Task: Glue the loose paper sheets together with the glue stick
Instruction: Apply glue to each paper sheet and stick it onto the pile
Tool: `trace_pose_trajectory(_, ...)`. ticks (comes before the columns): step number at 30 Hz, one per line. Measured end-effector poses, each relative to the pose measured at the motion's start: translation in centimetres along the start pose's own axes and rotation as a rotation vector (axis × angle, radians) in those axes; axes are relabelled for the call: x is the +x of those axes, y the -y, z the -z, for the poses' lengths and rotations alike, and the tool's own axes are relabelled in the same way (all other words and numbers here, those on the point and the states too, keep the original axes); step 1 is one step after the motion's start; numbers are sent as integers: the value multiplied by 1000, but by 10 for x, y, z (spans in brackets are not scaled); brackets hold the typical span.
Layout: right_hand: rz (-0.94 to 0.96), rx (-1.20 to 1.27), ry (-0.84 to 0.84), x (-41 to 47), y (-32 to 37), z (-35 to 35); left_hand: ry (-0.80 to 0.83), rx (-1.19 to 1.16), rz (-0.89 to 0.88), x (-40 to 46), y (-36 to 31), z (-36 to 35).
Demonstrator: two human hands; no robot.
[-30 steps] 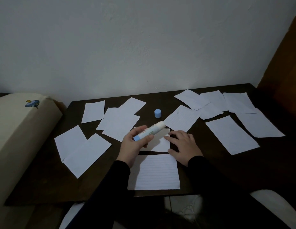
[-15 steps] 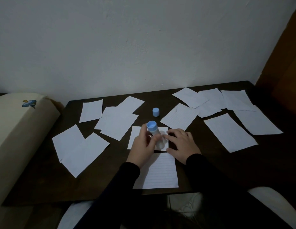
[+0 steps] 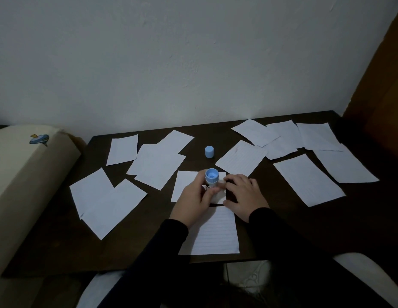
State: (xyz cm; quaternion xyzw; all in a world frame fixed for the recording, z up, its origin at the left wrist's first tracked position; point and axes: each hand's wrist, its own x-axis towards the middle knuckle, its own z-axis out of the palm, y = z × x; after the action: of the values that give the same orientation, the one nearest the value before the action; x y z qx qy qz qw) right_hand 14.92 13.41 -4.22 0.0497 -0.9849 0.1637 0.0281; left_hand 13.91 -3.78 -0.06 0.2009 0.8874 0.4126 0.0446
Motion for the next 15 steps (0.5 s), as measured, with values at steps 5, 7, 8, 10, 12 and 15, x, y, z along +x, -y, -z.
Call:
trace_pose_trajectory(5, -5, -11, 4, 1, 0, -1, -31, 9, 38, -2, 14, 13)
trace_pose_trajectory(7, -7, -12, 12, 1, -1, -1, -43, 12, 48, -2, 19, 16)
trace_pose_trajectory(8, -9, -13, 15, 1, -1, -1, -50, 16, 51, -2, 21, 17)
trace_pose_trajectory(10, -10, -13, 16, 1, -1, -1, -60, 18, 75, -2, 26, 20)
trace_pose_trajectory(12, -7, -4, 12, 1, -1, -2, -71, 0, 110, -2, 29, 22)
trace_pose_trajectory(15, -1, 2, 1, 0, -2, -2, -94, -43, 140, -4, 33, 27)
